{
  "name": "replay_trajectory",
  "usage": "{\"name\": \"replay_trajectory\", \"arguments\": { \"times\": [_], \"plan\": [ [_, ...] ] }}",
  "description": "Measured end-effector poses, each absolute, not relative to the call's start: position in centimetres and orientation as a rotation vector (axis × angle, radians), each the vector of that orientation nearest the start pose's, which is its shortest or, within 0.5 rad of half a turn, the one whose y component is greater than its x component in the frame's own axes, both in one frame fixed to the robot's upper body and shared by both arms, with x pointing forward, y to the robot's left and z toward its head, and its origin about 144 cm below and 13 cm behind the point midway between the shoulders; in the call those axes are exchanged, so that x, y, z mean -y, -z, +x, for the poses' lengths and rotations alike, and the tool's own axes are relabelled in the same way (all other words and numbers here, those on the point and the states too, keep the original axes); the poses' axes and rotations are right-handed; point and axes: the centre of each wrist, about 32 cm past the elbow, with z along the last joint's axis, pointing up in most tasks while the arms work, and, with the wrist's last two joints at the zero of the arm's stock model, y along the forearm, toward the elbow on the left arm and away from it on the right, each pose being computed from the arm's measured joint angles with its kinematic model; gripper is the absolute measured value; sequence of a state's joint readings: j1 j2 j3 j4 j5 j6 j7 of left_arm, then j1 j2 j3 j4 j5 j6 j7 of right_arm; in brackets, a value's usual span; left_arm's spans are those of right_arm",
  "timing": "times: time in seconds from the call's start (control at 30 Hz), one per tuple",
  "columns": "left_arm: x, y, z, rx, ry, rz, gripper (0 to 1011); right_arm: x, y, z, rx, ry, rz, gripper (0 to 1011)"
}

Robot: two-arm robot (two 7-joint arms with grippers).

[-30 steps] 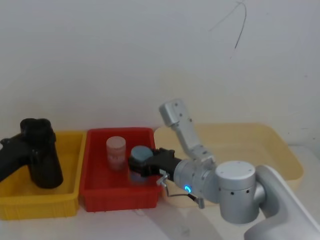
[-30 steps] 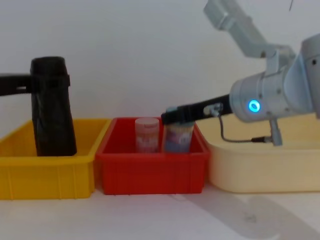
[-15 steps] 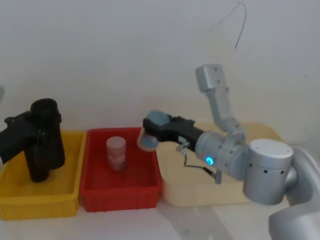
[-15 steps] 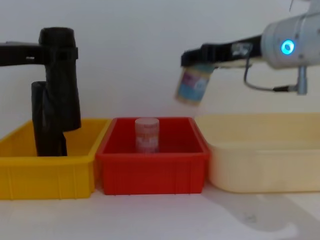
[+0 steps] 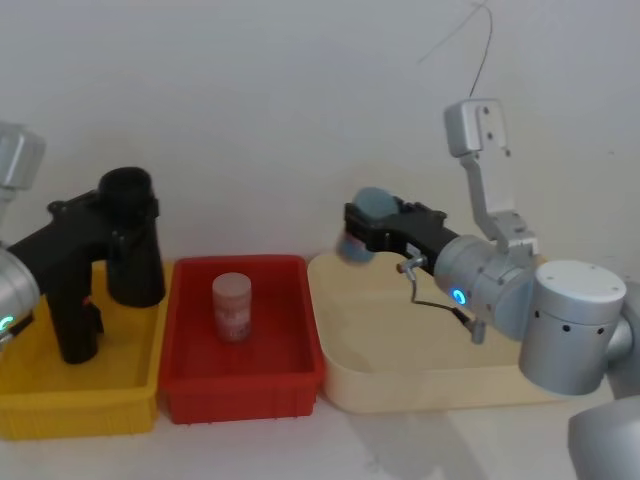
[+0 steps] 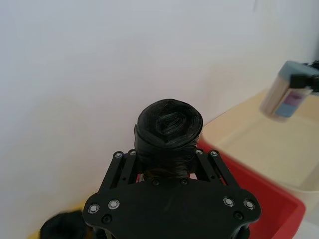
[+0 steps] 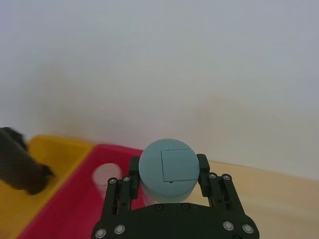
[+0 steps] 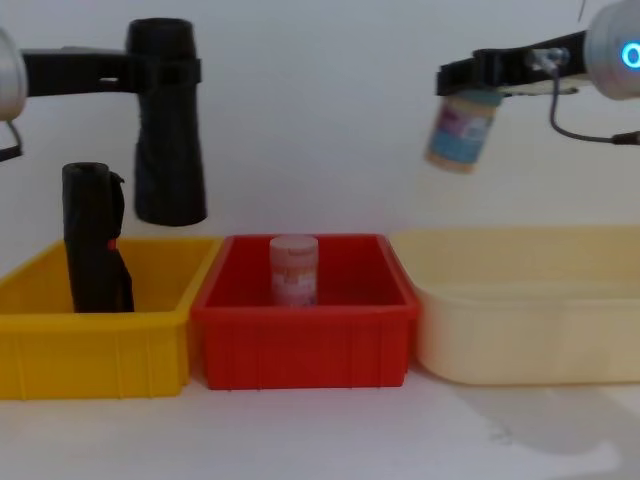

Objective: Pick up the garbage bag with the one hand and transfer it to the other hand.

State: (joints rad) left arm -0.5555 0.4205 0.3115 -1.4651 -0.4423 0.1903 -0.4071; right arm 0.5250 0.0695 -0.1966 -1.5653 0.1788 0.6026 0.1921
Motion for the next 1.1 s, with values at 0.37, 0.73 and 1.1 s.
{"name": "replay_trajectory", "arguments": {
  "times": [0.37,0.73,1.1],
  "plan": [
    [-25.0,-132.4,60.8,0.181,-0.791,-0.045,425,20.3,-132.6,56.7,-0.073,1.281,-0.119,664],
    [-22.3,-133.9,63.9,0.185,-0.635,-0.110,425,21.6,-132.9,56.7,-0.063,1.312,-0.124,664],
    [-19.8,-134.8,67.2,0.170,-0.495,-0.183,425,21.7,-133.3,57.0,-0.036,1.316,-0.156,664]
  ]
}}
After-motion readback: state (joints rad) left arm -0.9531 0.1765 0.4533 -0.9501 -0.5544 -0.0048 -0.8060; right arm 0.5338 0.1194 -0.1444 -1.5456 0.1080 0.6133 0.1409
